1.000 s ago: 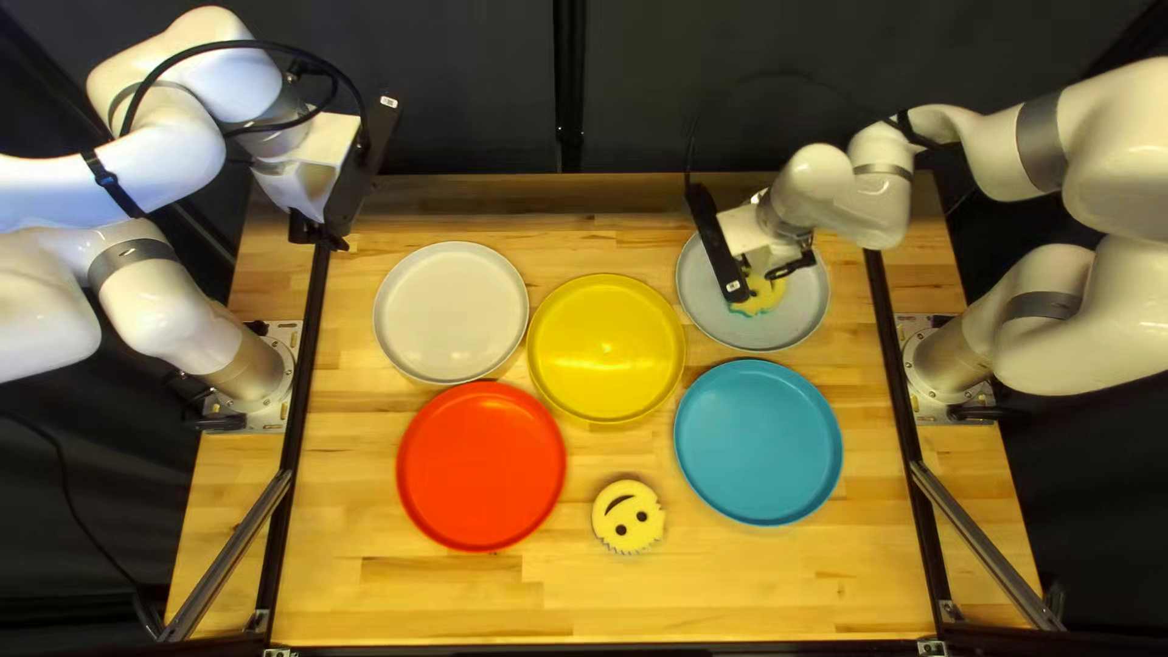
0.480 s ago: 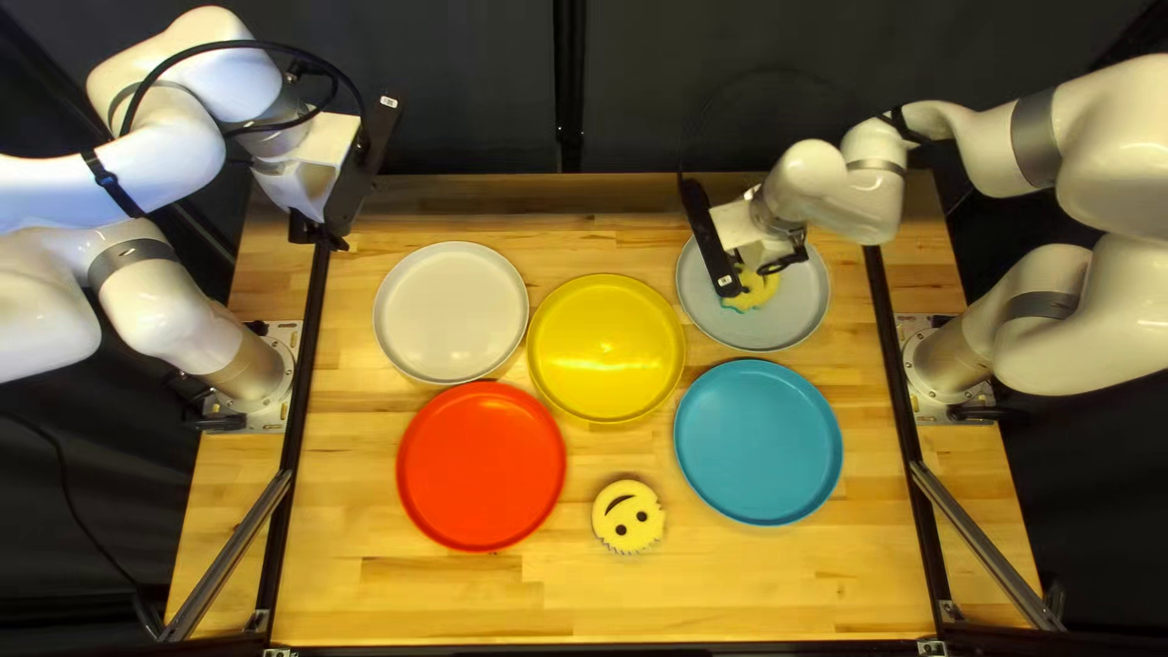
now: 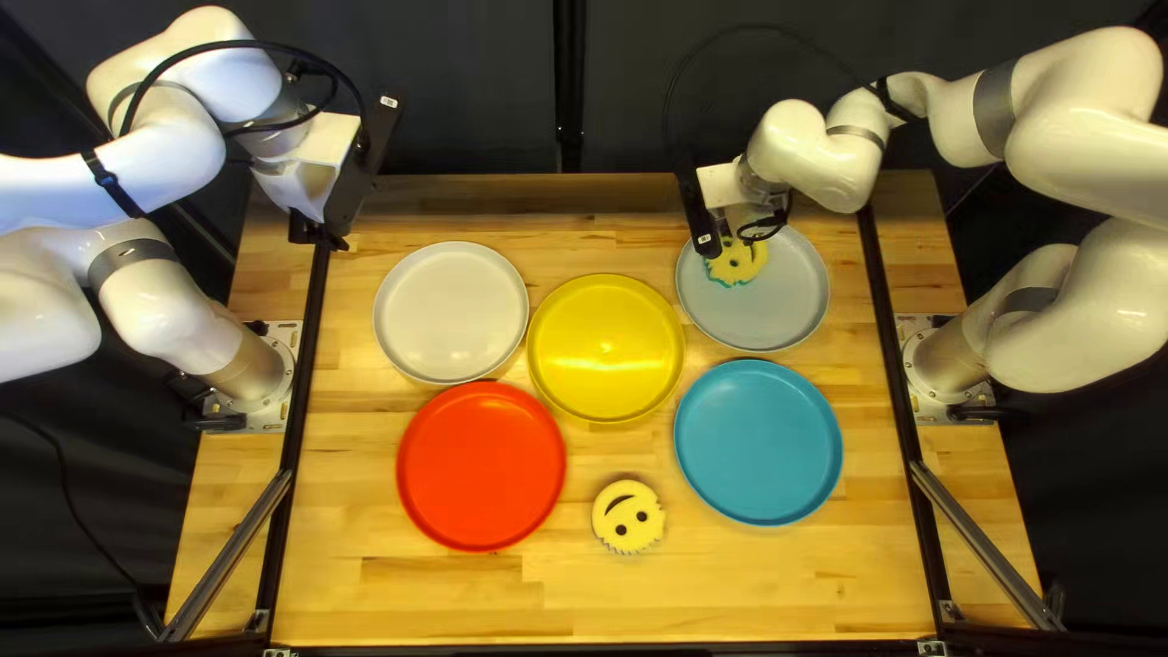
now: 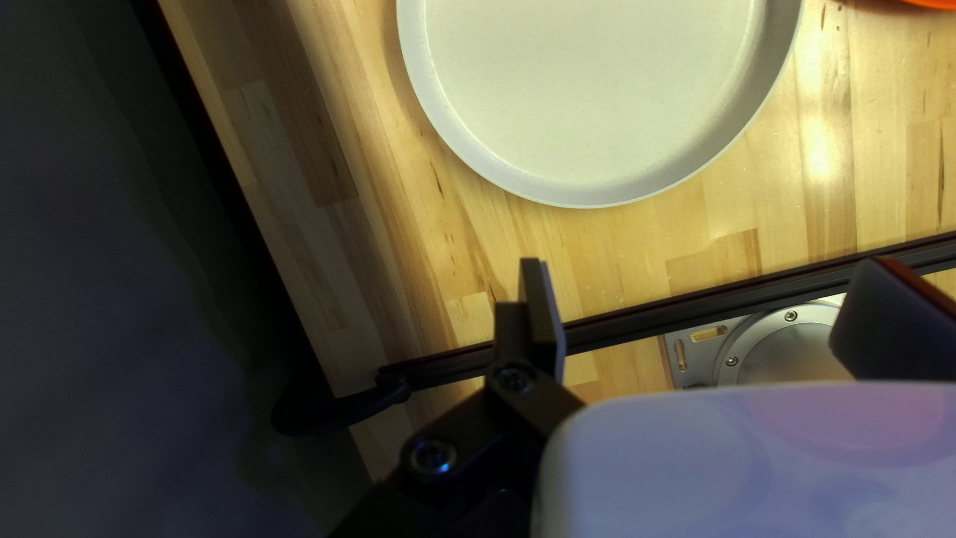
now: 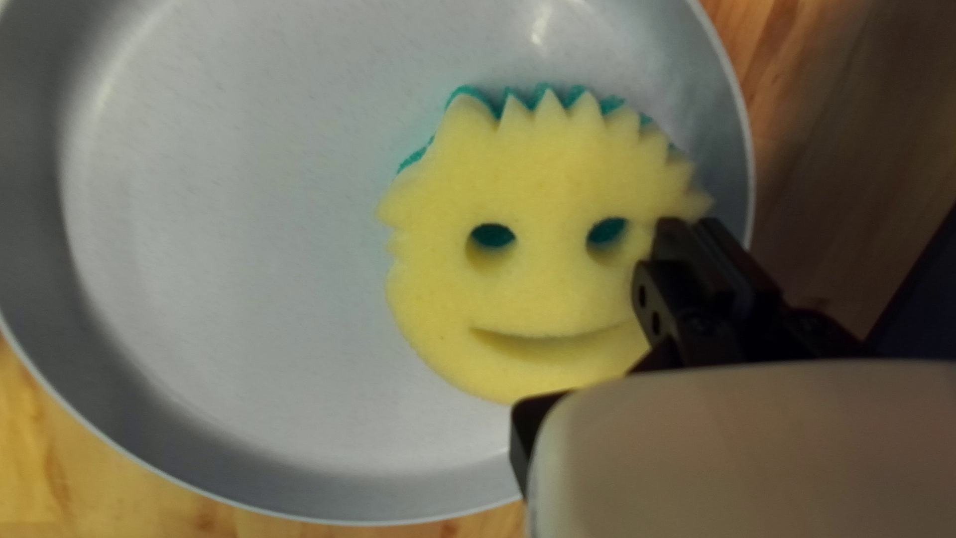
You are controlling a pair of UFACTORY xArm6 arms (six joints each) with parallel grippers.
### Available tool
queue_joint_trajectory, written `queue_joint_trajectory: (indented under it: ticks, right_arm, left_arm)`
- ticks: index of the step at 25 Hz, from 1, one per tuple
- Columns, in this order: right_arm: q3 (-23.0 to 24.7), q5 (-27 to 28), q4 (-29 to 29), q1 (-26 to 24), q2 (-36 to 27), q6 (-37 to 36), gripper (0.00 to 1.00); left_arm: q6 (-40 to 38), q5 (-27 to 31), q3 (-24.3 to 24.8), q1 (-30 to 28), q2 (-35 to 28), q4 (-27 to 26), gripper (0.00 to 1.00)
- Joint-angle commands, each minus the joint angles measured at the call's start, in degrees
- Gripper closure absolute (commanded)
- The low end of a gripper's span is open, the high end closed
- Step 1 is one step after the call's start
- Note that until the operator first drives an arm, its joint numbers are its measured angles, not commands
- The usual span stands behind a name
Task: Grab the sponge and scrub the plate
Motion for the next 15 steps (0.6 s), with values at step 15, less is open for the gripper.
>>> queue_joint_trajectory:
  ticks: [15]
  right_arm:
    - [-6.9,3.3,-6.5,-0.7,7.0,9.4,1.0]
  left_arm:
    - [0.0,0.0,0.0,0.0,0.0,0.0,0.0]
